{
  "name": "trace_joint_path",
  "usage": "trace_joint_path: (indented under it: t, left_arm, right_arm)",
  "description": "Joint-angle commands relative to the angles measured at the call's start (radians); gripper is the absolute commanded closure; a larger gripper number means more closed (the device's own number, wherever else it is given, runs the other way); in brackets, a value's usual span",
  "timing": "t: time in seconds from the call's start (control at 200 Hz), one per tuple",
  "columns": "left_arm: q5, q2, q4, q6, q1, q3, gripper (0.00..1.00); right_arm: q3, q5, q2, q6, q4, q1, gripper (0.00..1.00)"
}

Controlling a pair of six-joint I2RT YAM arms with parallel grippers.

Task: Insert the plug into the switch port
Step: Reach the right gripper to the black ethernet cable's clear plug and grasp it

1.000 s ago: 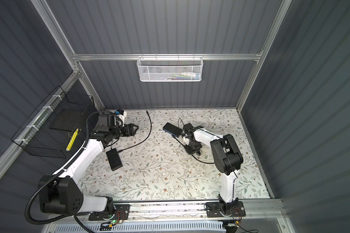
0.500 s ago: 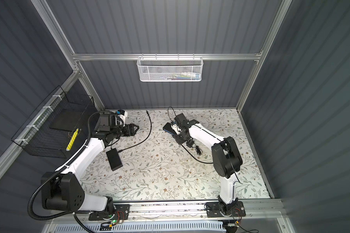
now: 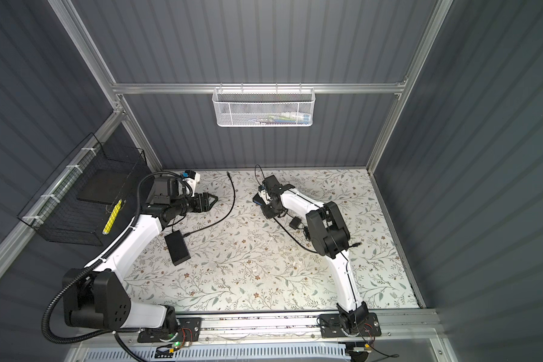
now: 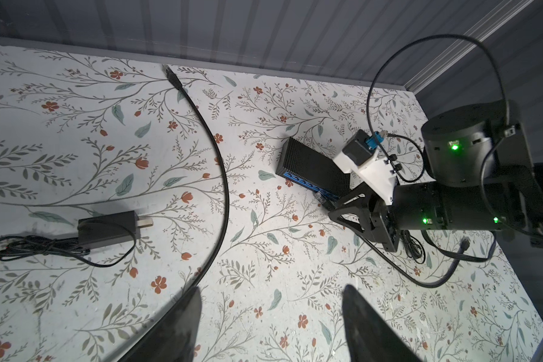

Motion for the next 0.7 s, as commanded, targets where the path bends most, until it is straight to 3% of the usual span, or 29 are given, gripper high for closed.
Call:
trace_joint_path:
  t: [0.0,0.415,0.695]
  left_arm:
    - [0.035,-0.008,-0.009,0.024,0.004,0.021,0.29]
    - [0.058,0.012,-0.034,0.037,0.004,0.06,0.29]
    - [0.055,0.002,-0.039,0.039,0.004,0.063,0.3]
  right_arm:
    - [0.007,0.006,0.021,0.012,-0.026,0.003,0.71]
    - [0.004,0.069,0.024,-0.006,-0.024,0.003,0.64]
    - [0.03,0.011,0.053,0.012,-0.035,0.006,0.91]
